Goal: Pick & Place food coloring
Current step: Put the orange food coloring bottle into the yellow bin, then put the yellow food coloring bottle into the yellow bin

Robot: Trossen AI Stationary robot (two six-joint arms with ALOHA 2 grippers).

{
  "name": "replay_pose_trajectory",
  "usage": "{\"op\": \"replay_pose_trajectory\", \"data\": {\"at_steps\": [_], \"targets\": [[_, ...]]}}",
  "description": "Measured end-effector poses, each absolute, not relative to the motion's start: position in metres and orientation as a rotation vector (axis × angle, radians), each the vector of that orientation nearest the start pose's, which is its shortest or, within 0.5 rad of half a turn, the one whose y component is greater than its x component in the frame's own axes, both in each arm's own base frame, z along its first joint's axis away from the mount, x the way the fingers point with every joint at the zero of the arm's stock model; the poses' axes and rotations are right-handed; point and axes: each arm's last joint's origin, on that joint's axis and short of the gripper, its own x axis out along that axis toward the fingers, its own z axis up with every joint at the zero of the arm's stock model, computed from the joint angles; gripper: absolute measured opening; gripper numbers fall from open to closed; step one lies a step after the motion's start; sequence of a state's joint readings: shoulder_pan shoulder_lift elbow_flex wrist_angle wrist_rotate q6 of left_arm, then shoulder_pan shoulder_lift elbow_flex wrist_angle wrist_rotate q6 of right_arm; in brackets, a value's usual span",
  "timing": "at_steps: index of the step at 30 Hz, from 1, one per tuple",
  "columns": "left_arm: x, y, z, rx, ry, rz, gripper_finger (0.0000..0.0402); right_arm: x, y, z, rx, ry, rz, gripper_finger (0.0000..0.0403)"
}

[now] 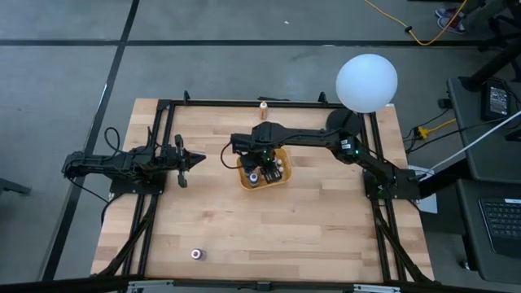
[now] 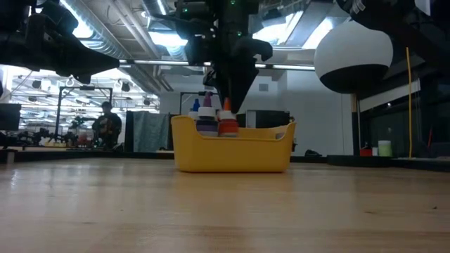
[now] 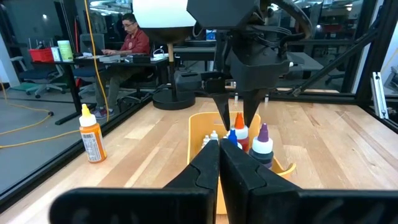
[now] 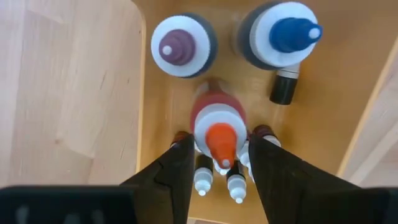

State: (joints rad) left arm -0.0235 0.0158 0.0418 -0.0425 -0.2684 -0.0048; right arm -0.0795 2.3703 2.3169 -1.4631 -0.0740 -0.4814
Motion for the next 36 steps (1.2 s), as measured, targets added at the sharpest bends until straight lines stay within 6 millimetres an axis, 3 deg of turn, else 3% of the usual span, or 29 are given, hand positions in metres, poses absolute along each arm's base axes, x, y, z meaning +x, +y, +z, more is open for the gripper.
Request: {"op": "replay_pose_trajectory", "data": {"at_steps": [9, 16, 28, 32, 36], "targets": [[0.095, 0.005, 0.172, -0.002, 0.016, 0.245, 0.0006, 0.462, -0.035, 0.239, -0.275, 1.467, 0.352, 0.0154], [0.095, 0.005, 0.172, -0.002, 0.016, 0.245, 0.0010, 0.458, -0.035, 0.257, -0.303, 1.440, 0.312, 0.0155], [0.095, 0.005, 0.173, 0.013, 0.016, 0.246, 0.0006, 0.433, -0.050, 0.324, -0.152, 1.260, 0.111, 0.0155], [0.095, 0.006, 0.180, 0.234, -0.031, 0.276, 0.0006, 0.424, -0.058, 0.353, -0.066, 1.115, 0.011, 0.0155], [0.094, 0.006, 0.184, 0.316, -0.065, 0.287, 0.0006, 0.416, -0.060, 0.380, -0.041, 0.977, -0.048, 0.0155]]}}
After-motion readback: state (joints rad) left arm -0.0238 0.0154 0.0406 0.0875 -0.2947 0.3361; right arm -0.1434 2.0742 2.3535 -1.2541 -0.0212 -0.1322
